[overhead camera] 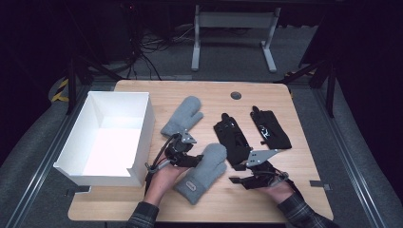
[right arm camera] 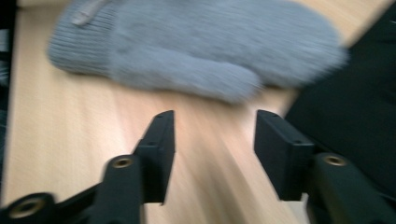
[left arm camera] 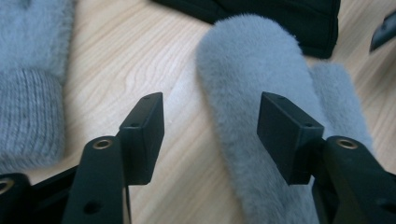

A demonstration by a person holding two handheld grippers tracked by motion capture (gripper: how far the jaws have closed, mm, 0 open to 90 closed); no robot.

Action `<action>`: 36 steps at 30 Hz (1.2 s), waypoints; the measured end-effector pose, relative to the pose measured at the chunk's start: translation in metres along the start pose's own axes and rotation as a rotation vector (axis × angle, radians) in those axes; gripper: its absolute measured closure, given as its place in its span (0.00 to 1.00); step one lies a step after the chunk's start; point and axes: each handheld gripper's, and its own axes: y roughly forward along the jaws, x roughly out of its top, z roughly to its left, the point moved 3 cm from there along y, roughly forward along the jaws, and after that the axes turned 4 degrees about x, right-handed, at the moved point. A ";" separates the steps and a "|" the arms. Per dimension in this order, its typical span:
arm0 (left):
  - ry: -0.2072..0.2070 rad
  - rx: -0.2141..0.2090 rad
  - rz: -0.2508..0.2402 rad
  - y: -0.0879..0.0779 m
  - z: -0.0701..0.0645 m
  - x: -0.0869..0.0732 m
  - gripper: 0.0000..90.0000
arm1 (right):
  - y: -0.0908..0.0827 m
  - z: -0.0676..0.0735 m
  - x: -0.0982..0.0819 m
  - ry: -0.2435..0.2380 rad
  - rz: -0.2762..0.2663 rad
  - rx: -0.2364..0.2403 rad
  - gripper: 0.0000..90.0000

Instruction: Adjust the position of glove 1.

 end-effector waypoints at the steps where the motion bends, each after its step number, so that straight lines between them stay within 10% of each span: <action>1: 0.002 0.005 0.002 0.001 0.001 0.002 0.44 | -0.005 -0.003 -0.003 0.005 0.000 -0.017 0.50; 18: 0.005 0.066 0.006 0.016 0.028 0.029 0.32 | -0.058 -0.040 -0.070 0.106 -0.015 -0.198 0.25; 36: -0.025 0.139 0.030 0.043 0.074 0.051 0.35 | -0.057 -0.043 -0.077 0.105 -0.003 -0.223 0.23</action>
